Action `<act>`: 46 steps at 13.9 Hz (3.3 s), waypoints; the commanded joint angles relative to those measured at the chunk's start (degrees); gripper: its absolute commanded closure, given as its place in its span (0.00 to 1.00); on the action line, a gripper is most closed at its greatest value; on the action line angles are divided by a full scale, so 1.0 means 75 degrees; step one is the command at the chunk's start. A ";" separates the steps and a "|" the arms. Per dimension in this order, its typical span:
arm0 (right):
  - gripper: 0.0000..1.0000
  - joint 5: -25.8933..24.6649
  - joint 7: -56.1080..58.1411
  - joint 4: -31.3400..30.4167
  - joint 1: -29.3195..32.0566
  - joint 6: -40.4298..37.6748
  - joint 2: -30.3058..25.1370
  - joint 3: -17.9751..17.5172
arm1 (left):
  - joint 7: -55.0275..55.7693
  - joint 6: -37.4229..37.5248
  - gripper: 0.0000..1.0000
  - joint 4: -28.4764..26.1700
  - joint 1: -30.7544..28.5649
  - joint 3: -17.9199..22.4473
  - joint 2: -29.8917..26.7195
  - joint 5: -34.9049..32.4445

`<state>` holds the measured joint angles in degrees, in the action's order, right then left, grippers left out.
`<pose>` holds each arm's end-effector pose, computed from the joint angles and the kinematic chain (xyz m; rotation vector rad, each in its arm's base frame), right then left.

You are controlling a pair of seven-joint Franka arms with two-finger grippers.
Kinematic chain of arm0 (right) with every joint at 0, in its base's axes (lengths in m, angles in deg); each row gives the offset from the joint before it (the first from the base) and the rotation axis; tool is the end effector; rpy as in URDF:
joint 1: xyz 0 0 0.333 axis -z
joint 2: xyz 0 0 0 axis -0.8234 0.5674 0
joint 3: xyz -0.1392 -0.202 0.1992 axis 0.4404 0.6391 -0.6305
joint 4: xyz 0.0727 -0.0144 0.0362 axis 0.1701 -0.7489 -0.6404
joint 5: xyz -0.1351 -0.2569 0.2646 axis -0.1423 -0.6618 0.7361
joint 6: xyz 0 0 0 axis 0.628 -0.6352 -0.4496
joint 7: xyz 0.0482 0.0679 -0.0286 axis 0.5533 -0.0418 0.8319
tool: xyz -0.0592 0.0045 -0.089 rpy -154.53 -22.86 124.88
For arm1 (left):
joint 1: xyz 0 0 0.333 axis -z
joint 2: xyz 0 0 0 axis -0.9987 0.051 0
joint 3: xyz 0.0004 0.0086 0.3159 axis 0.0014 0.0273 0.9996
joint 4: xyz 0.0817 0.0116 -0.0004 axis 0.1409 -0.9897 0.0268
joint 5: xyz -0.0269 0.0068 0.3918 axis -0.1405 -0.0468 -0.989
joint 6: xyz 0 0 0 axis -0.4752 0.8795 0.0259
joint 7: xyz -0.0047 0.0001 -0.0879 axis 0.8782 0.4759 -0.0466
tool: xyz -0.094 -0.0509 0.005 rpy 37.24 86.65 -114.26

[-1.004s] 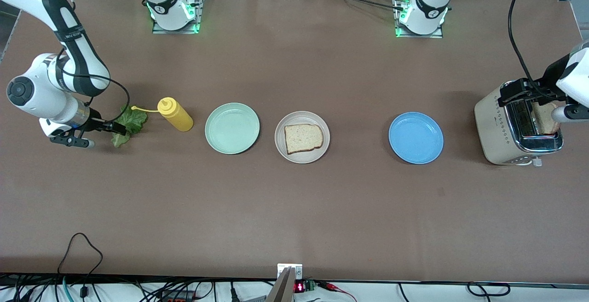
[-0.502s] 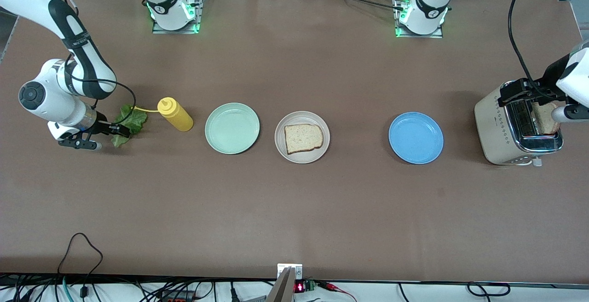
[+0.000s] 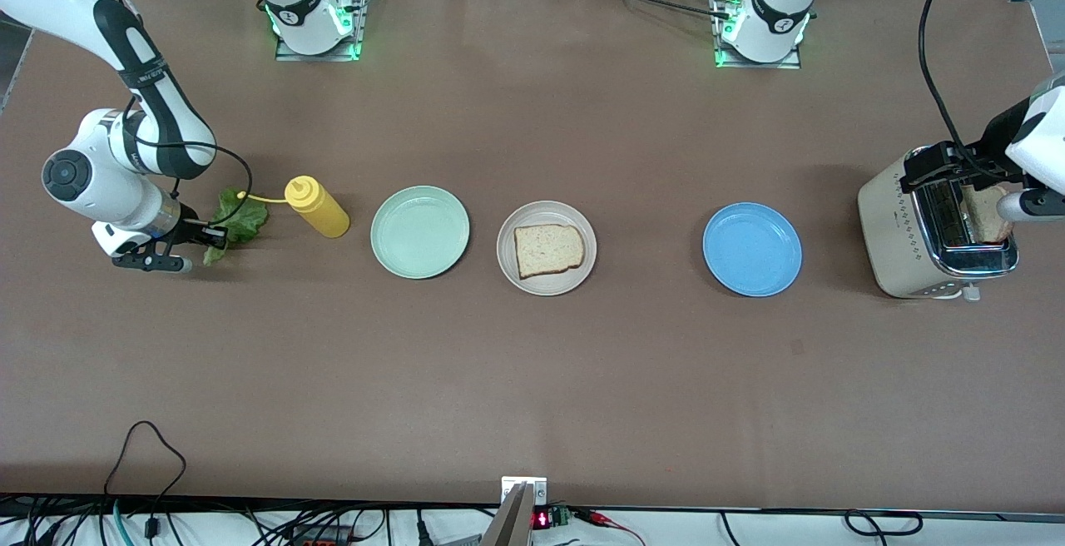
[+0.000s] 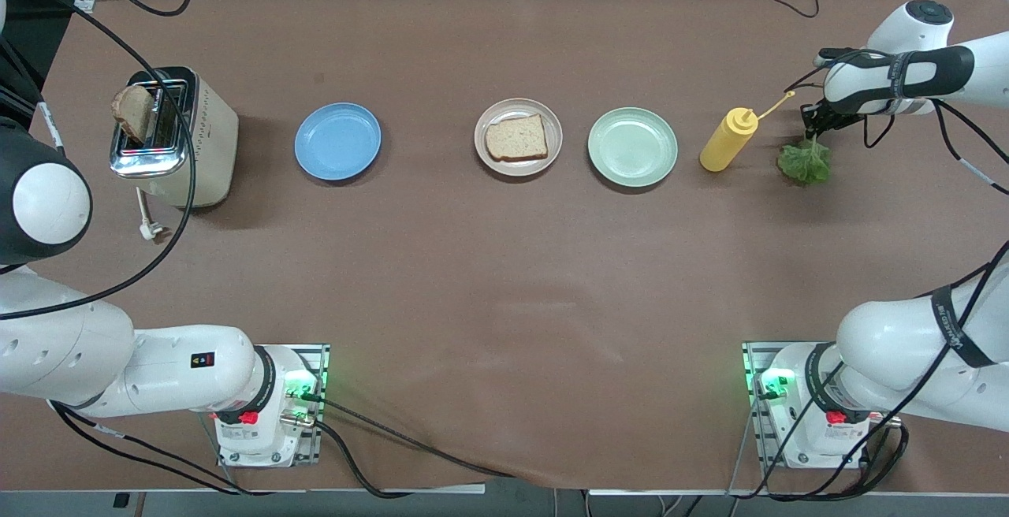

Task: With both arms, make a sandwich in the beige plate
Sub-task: 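Lower the right gripper onto the lettuce leaf and grasp it, then lift the lettuce leaf and carry it over the beige plate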

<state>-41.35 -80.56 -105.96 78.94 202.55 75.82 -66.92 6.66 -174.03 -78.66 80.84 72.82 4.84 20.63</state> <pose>0.5486 -0.1136 0.1919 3.1152 -0.0915 -0.0471 0.5865 0.0041 0.5875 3.1264 0.0886 -0.0922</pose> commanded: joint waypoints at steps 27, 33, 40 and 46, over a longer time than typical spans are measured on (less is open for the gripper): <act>1.00 0.2415 -0.9301 0.3225 -0.3238 -0.4376 -0.0991 -0.2415 | -0.0138 0.0013 0.00 -0.0037 -0.0071 0.0024 -0.0081 0.0054; 1.00 0.1537 -1.1986 0.3225 -0.4387 -0.2605 0.0345 -0.2392 | -0.0138 0.0013 0.00 -0.0037 -0.0071 0.0024 -0.0081 0.0054; 1.00 0.0985 -1.3418 0.3283 -0.4892 -0.1491 0.1319 -0.2369 | -0.0138 0.0013 0.00 -0.0037 -0.0094 0.0048 -0.0081 0.0054; 1.00 0.0867 -1.3912 0.3389 -0.5173 -0.0636 0.1869 -0.2123 | -0.0138 -0.0011 0.00 -0.0037 -0.0106 0.0048 -0.0058 0.0054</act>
<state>-33.77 -182.90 -82.47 41.50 195.65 87.75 -83.91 6.66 -174.02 -78.66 80.34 73.10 4.85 20.63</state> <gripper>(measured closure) 0.947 0.000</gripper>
